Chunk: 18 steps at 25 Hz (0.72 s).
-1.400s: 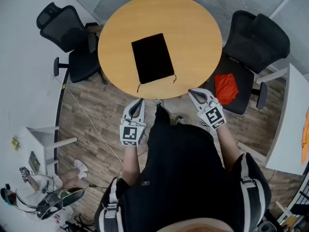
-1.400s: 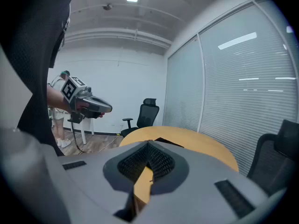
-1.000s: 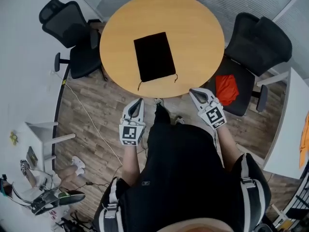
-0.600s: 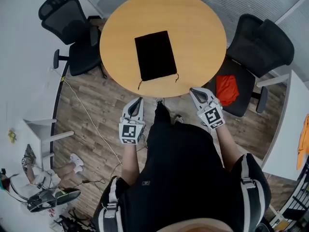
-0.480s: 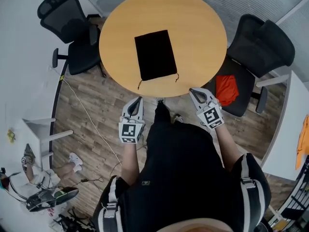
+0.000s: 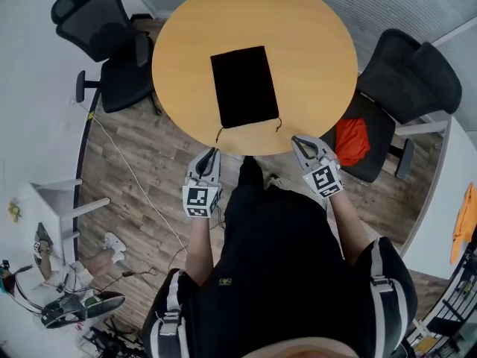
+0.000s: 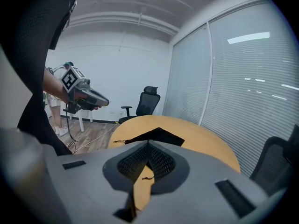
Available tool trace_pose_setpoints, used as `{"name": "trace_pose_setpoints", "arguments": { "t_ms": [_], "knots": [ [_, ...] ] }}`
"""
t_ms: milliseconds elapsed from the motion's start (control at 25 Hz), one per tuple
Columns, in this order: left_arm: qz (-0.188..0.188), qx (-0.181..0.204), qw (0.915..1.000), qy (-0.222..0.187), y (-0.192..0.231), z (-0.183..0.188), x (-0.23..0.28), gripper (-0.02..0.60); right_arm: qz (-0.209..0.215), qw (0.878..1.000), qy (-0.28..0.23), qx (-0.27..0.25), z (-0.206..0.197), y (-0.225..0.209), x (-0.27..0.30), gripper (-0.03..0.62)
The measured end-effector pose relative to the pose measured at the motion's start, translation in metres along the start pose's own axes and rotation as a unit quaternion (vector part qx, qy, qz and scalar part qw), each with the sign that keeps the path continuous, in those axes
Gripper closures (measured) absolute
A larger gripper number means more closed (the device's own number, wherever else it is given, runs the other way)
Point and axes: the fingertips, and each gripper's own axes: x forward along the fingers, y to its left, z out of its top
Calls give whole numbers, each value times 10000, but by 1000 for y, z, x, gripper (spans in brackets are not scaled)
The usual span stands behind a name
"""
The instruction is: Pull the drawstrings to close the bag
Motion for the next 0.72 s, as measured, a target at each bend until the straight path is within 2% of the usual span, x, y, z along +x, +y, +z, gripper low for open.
{"name": "trace_pose_setpoints", "arguments": {
  "t_ms": [200,440,720],
  "knots": [
    [-274,221,9987,377,10,-18,21,503,-51,9998,132,156,-4,-11,20,522],
    [-539,359,9949,768,19,-43,44,488,-39,9985,432,322,-20,-15,42,513],
    [-936,848,9815,1441,23,-84,65,476,-2,9939,869,685,-53,-20,59,499]
  ]
}}
